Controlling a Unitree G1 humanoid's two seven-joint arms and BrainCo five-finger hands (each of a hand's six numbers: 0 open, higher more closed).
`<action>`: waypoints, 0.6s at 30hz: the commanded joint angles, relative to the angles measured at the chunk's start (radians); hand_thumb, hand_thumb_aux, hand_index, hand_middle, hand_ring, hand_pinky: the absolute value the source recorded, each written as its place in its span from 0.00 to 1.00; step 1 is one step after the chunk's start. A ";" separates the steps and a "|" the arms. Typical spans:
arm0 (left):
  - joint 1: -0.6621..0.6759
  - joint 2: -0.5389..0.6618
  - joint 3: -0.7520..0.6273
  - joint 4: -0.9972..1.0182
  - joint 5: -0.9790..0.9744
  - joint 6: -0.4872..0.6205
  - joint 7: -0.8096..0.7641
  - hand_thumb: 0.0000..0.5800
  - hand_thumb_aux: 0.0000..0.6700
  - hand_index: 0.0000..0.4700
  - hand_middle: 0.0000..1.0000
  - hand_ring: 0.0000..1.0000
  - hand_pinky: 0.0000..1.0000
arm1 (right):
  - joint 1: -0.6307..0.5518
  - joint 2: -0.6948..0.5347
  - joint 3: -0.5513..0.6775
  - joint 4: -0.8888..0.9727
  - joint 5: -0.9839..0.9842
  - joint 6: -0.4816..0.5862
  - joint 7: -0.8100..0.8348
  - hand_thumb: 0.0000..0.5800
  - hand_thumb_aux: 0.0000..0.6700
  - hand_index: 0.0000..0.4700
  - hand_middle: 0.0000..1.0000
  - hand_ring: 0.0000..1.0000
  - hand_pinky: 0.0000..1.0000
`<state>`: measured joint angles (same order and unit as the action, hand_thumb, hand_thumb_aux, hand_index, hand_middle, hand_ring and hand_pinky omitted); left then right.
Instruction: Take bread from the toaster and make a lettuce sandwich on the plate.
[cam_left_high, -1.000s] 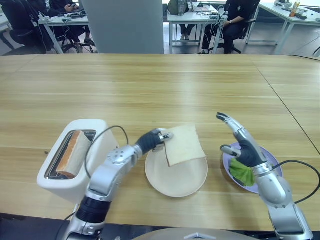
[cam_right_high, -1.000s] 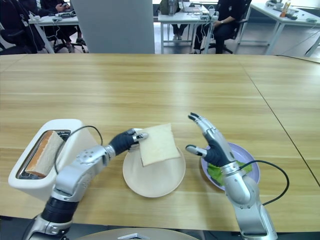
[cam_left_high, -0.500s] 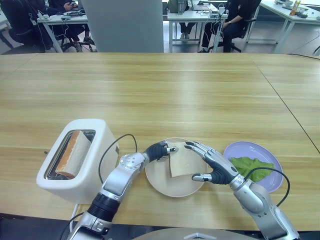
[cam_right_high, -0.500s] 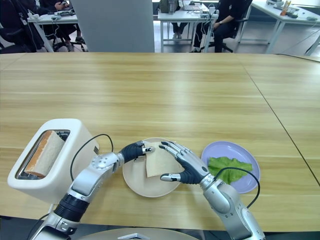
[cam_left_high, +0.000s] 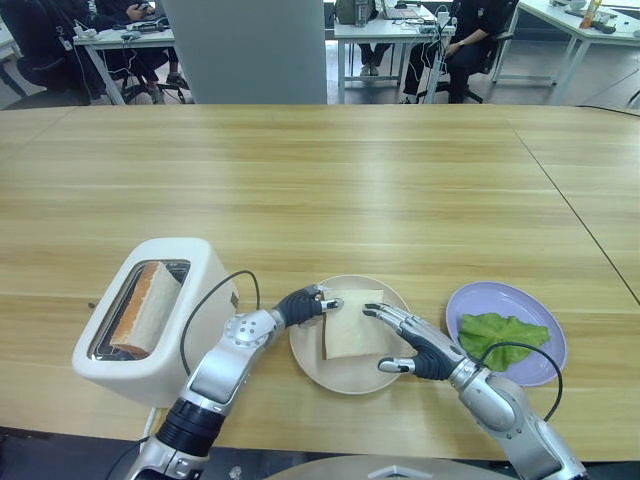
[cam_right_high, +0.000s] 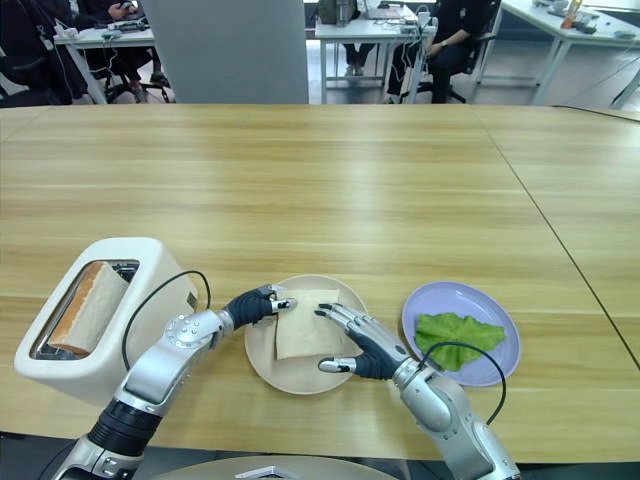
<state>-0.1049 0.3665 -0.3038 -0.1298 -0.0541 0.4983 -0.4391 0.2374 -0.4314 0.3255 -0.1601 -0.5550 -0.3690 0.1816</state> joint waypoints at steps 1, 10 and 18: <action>-0.012 -0.021 -0.050 0.062 0.063 -0.033 0.014 1.00 0.98 0.96 1.00 1.00 1.00 | -0.014 0.007 0.028 0.025 0.007 -0.001 0.021 0.00 0.00 0.00 0.00 0.00 0.00; -0.031 -0.078 -0.120 0.149 0.207 -0.109 0.086 0.00 0.00 0.00 0.00 0.00 0.00 | -0.034 0.004 0.016 0.061 0.043 0.017 0.034 0.00 0.00 0.00 0.00 0.00 0.00; -0.021 -0.025 -0.062 -0.012 0.300 -0.087 0.131 0.00 0.00 0.00 0.00 0.00 0.00 | -0.030 0.003 0.012 0.071 0.074 0.021 0.051 0.00 0.00 0.00 0.00 0.00 0.00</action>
<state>-0.1288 0.3270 -0.3953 -0.0877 0.2170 0.3853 -0.3204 0.2035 -0.4257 0.3400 -0.1043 -0.4940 -0.3596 0.2201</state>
